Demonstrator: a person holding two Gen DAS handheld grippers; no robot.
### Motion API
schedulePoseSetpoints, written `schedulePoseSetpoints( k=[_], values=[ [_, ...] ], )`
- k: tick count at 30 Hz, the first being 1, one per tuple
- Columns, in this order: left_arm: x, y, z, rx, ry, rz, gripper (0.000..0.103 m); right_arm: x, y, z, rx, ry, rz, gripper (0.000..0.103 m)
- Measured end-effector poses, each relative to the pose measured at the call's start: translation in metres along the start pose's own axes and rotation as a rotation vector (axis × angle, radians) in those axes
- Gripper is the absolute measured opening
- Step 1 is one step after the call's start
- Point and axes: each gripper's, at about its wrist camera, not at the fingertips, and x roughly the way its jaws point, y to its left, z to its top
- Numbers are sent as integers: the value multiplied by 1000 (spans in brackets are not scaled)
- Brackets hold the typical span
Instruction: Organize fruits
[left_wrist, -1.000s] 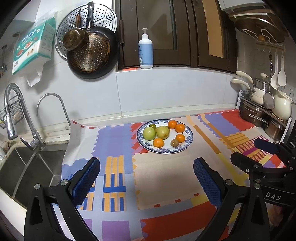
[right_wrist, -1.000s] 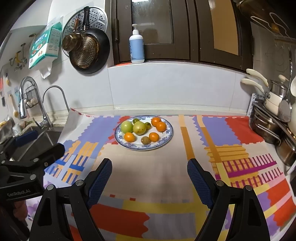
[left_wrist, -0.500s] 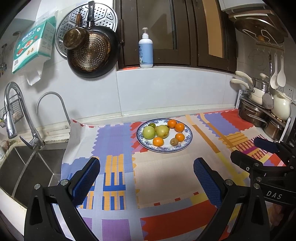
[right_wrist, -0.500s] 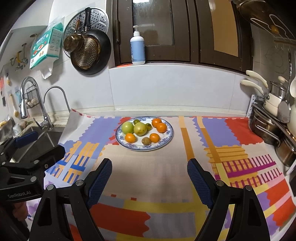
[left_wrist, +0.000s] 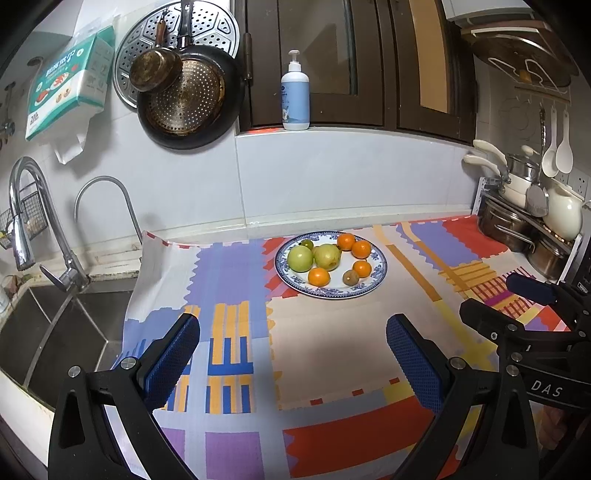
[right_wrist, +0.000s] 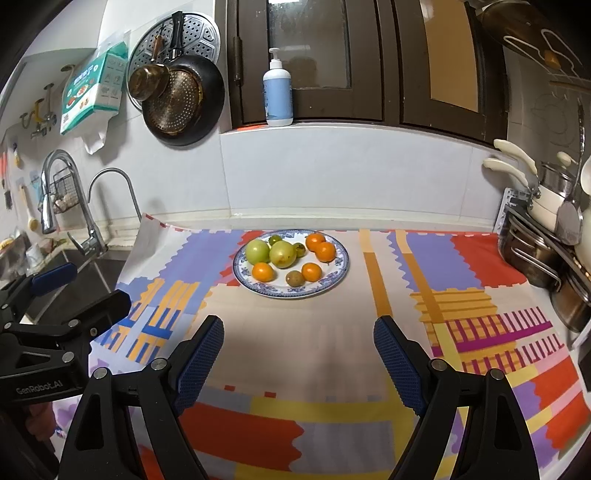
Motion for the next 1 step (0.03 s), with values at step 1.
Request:
schedulePoseSetpoints(
  k=[1],
  values=[
    [0,1,-1,-1,2,0,103,1,1,0,-1,3,0,84]
  ],
)
